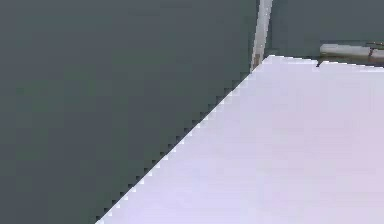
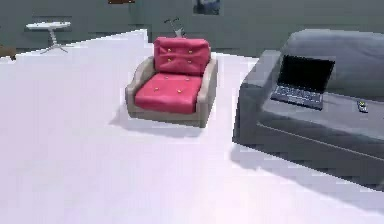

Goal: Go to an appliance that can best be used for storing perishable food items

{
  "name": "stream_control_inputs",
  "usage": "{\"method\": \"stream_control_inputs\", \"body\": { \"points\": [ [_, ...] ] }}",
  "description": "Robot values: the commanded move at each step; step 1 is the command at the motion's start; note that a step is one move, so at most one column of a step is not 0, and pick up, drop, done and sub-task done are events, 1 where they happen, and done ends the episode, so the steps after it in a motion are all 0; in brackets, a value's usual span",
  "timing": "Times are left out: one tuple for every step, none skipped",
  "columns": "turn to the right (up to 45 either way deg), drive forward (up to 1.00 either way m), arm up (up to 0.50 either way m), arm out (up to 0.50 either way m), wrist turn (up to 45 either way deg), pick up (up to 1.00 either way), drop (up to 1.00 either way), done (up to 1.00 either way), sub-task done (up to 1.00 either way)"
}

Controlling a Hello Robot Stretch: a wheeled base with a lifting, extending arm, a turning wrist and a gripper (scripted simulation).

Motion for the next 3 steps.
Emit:
{"method": "stream_control_inputs", "body": {
  "points": [
    [21.0, 0.00, 0.00, 0.00, 0.0, 0.00, 0.00, 0.00, 0.00],
    [0.0, 1.00, 0.00, 0.00, 0.0, 0.00, 0.00, 0.00, 0.00],
    [0.0, 1.00, 0.00, 0.00, 0.0, 0.00, 0.00, 0.00, 0.00]
  ]
}}
